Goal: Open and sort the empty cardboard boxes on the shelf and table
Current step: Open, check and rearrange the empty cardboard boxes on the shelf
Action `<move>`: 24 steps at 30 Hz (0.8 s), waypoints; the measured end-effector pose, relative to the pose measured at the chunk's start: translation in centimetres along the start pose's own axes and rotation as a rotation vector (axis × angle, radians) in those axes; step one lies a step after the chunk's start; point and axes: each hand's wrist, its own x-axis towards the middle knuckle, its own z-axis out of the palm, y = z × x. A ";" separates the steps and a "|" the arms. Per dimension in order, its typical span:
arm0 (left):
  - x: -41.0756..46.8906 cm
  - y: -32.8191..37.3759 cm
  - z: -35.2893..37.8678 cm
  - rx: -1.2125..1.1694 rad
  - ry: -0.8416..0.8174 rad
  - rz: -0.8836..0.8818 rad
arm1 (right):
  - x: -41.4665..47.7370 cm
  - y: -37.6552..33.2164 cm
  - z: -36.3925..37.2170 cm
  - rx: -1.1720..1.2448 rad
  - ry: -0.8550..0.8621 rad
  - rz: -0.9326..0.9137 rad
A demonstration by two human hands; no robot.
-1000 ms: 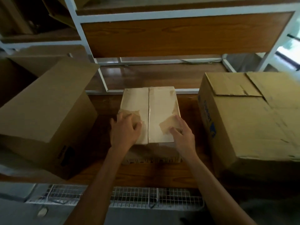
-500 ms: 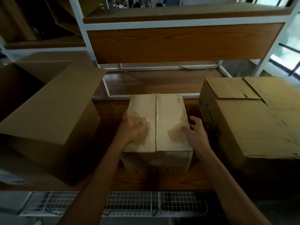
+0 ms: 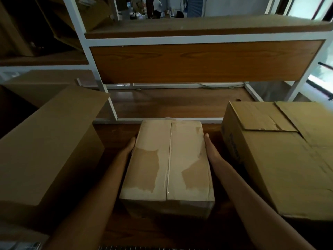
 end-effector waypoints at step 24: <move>-7.3 5.5 -2.3 -0.249 -0.368 0.382 | -7.6 -4.6 -1.9 0.364 0.014 -0.343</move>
